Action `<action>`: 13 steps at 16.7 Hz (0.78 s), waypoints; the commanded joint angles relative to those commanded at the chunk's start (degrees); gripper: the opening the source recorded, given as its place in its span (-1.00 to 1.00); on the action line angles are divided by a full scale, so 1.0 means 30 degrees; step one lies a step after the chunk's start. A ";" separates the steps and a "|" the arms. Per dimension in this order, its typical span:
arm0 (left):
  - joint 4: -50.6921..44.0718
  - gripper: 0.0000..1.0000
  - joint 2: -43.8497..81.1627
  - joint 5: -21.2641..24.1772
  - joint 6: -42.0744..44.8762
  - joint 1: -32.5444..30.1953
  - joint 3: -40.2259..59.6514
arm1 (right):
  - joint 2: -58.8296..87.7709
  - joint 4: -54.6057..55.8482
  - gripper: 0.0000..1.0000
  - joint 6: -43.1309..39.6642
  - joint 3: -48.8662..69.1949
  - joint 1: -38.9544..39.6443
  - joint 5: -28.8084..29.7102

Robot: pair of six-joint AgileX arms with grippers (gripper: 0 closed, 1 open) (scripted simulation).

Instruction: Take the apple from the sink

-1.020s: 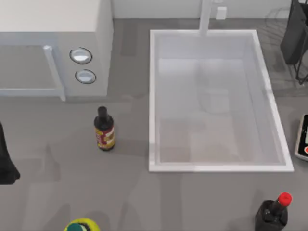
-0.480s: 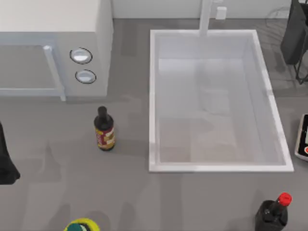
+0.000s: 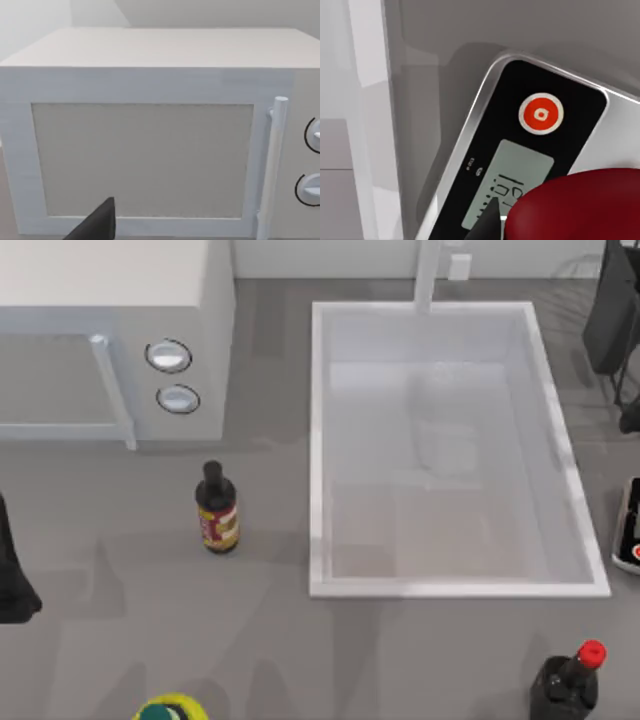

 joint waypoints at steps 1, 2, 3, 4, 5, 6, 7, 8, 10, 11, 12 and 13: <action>0.0000 1.00 0.0000 0.0000 0.0000 0.0000 0.0000 | 0.0060 0.0485 -1.00 0.0021 -0.0472 -0.0034 -0.0003; 0.0000 1.00 0.0000 0.0000 0.0000 0.0000 0.0000 | 0.0096 0.0806 -1.00 0.0039 -0.0800 -0.0066 -0.0002; 0.0000 1.00 0.0000 0.0000 0.0000 0.0000 0.0000 | 0.0111 0.0942 -1.00 0.0048 -0.0942 -0.0083 0.0000; 0.0000 1.00 0.0000 0.0000 0.0000 0.0000 0.0000 | 0.0111 0.0942 -1.00 0.0048 -0.0942 -0.0083 0.0000; 0.0000 1.00 0.0000 0.0000 0.0000 0.0000 0.0000 | 0.0111 0.0942 -1.00 0.0048 -0.0942 -0.0083 0.0000; 0.0000 1.00 0.0000 0.0000 0.0000 0.0000 0.0000 | 0.0111 0.0942 -1.00 0.0048 -0.0942 -0.0083 0.0000; 0.0000 1.00 0.0000 0.0000 0.0000 0.0000 0.0000 | 0.0111 0.0942 -0.85 0.0048 -0.0942 -0.0083 0.0000; 0.0000 1.00 0.0000 0.0000 0.0000 0.0000 0.0000 | 0.0111 0.0942 -0.70 0.0048 -0.0942 -0.0083 0.0000; 0.0000 1.00 0.0000 0.0000 0.0000 0.0000 0.0000 | 0.0111 0.0942 -0.40 0.0048 -0.0942 -0.0083 0.0000; 0.0000 1.00 0.0000 0.0000 0.0000 0.0000 0.0000 | 0.0111 0.0942 -0.25 0.0048 -0.0942 -0.0083 0.0000; 0.0000 1.00 0.0000 0.0000 0.0000 0.0000 0.0000 | 0.0111 0.0942 -0.10 0.0048 -0.0942 -0.0083 0.0000; 0.0000 1.00 0.0000 0.0000 0.0000 0.0000 0.0000 | 0.0111 0.0942 0.06 0.0048 -0.0942 -0.0083 0.0000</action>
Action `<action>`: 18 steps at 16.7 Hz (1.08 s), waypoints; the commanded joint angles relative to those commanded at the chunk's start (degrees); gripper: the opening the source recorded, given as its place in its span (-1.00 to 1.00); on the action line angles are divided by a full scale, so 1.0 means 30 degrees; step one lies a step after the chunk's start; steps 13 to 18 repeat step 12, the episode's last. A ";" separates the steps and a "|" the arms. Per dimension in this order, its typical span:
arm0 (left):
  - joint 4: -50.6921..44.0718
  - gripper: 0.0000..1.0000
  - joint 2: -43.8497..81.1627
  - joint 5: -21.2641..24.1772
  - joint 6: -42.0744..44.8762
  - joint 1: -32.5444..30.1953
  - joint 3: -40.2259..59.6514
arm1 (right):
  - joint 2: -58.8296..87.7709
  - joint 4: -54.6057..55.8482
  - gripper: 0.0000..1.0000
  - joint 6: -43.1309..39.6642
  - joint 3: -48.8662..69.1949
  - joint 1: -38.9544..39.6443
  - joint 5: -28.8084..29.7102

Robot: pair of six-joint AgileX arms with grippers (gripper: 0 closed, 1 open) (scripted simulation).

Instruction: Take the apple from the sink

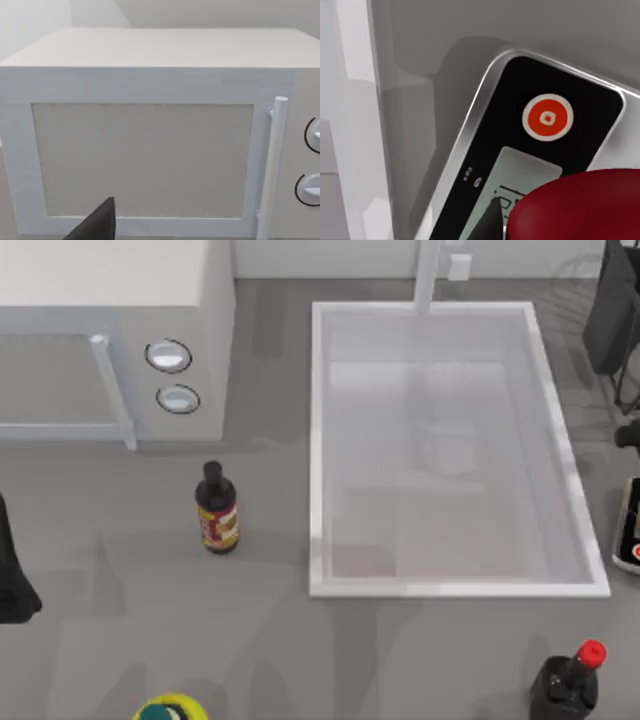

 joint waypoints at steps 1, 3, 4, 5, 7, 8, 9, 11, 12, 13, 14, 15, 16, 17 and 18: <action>0.0000 1.00 0.0000 0.0000 0.0000 0.0000 0.0000 | 0.0000 0.0000 0.21 0.0000 0.0000 0.0000 0.0000; 0.0000 1.00 0.0000 0.0000 0.0000 0.0000 0.0000 | 0.0000 0.0000 0.51 0.0000 0.0000 0.0000 0.0000; 0.0000 1.00 0.0000 0.0000 0.0000 0.0000 0.0000 | 0.0000 0.0000 0.66 0.0000 0.0000 0.0000 0.0000; 0.0000 1.00 0.0000 0.0000 0.0000 0.0000 0.0000 | 0.0000 0.0000 0.81 0.0000 0.0000 0.0000 0.0000; 0.0000 1.00 0.0000 0.0000 0.0000 0.0000 0.0000 | 0.0000 0.0000 1.00 0.0000 0.0000 0.0000 0.0000; 0.0000 1.00 0.0000 0.0000 0.0000 0.0000 0.0000 | 0.0000 0.0000 1.00 0.0000 0.0000 0.0000 0.0000; 0.0000 1.00 0.0000 0.0000 0.0000 0.0000 0.0000 | 0.0000 0.0000 1.00 0.0000 0.0000 0.0000 0.0000; 0.0000 1.00 0.0000 0.0000 0.0000 0.0000 0.0000 | 0.0000 0.0000 1.00 0.0000 0.0000 0.0000 0.0000; 0.0000 1.00 0.0000 0.0000 0.0000 0.0000 0.0000 | 0.0000 0.0000 1.00 0.0000 0.0000 0.0000 0.0000; 0.0000 1.00 0.0000 0.0000 0.0000 0.0000 0.0000 | 0.0000 0.0000 1.00 0.0000 0.0000 0.0000 0.0000; 0.0000 1.00 0.0000 0.0000 0.0000 0.0000 0.0000 | 0.0000 0.0000 1.00 0.0000 0.0000 0.0000 0.0000; 0.0000 1.00 0.0000 0.0000 0.0000 0.0000 0.0000 | 0.0000 0.0000 1.00 0.0000 0.0000 0.0000 0.0000; 0.0000 1.00 0.0000 0.0000 0.0000 0.0000 0.0000 | 0.0000 0.0000 1.00 0.0000 0.0000 0.0000 0.0000; 0.0000 1.00 0.0000 0.0000 0.0000 0.0000 0.0000 | 0.0000 0.0000 1.00 0.0000 0.0000 0.0000 0.0000; 0.0000 1.00 0.0000 0.0000 0.0000 0.0000 0.0000 | 0.0000 0.0000 1.00 0.0000 0.0000 0.0000 0.0000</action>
